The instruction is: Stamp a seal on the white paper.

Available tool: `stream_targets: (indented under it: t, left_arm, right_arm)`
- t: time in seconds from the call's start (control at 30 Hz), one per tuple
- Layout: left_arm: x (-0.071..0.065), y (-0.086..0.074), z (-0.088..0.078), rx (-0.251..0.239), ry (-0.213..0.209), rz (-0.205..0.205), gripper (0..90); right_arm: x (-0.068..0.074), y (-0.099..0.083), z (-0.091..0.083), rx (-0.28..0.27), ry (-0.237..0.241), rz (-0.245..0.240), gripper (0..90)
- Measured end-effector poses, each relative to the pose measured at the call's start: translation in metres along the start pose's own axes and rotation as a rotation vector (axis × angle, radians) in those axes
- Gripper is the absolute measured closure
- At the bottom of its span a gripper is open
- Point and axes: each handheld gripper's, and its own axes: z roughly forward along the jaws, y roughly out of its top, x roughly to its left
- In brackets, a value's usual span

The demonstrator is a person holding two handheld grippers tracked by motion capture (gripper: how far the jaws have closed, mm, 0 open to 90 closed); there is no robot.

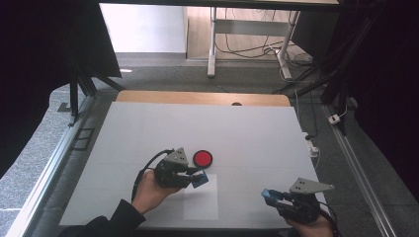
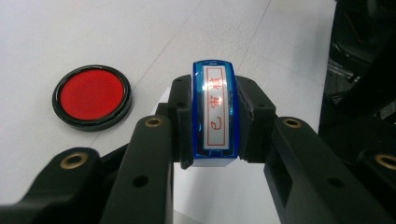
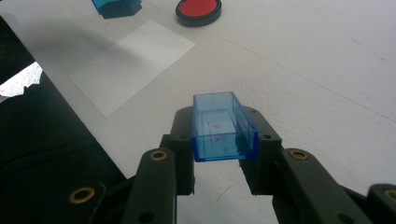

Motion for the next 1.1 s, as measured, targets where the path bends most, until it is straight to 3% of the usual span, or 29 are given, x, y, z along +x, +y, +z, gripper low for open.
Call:
stream_targets:
  t: [0.37, 1.1]
  left_arm:
    - [0.004, -0.004, 0.013, 0.034, -0.009, -0.014, 70.5]
    - [0.009, -0.012, 0.039, 0.131, 0.024, -0.020, 70.5]
  right_arm:
    - [-0.001, 0.000, 0.000, 0.002, -0.009, 0.015, 68.5]
    - [-0.001, 0.000, 0.000, 0.003, -0.008, 0.018, 68.5]
